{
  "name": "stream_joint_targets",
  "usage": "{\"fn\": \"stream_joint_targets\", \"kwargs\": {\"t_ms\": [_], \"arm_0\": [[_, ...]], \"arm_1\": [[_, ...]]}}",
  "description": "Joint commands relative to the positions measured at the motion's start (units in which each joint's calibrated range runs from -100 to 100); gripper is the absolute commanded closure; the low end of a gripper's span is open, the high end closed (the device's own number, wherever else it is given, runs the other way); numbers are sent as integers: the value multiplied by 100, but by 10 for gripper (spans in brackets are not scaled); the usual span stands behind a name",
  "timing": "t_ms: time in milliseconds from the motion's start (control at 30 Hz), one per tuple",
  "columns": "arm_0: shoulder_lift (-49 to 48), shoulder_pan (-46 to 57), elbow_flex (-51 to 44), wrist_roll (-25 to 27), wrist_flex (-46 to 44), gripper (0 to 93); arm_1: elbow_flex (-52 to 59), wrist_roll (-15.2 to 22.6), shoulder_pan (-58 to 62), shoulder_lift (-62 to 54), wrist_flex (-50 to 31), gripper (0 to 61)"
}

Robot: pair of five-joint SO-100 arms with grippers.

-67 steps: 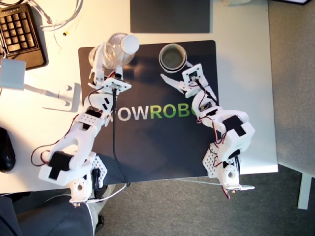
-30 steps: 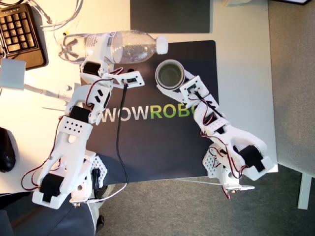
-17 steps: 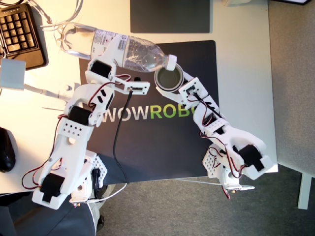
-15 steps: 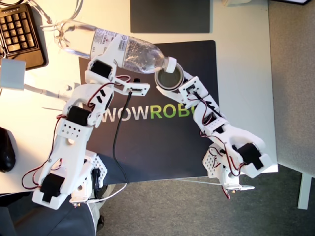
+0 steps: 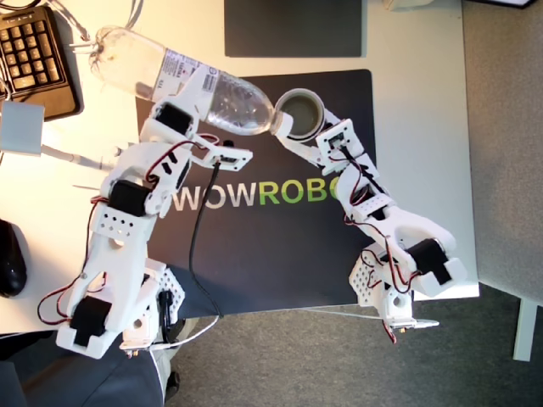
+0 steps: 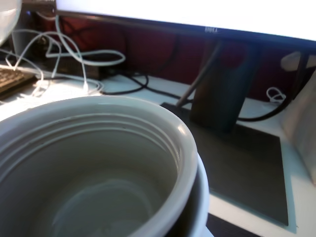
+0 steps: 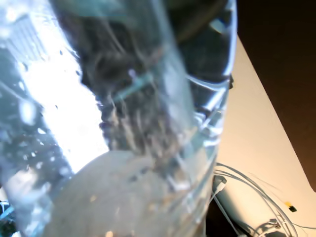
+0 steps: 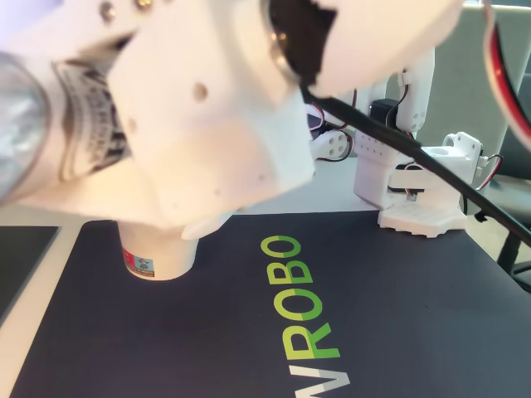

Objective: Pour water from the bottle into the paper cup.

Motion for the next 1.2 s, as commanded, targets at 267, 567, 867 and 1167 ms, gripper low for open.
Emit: {"fn": "stream_joint_targets", "kwargs": {"t_ms": [267,567,867,1167], "arm_0": [[-108,-133,-1005,-49,142,927],[-108,-81,-1241,-49,199,927],[-73,11,-1413,-68,353,927],[-47,50,-1386,-88,378,927]], "arm_1": [[763,10,-293,-204,-1196,611],[1172,-63,-615,-222,-1229,611],[1426,-49,-950,-574,-1220,612],[1317,-24,-962,-556,-1220,612]]}}
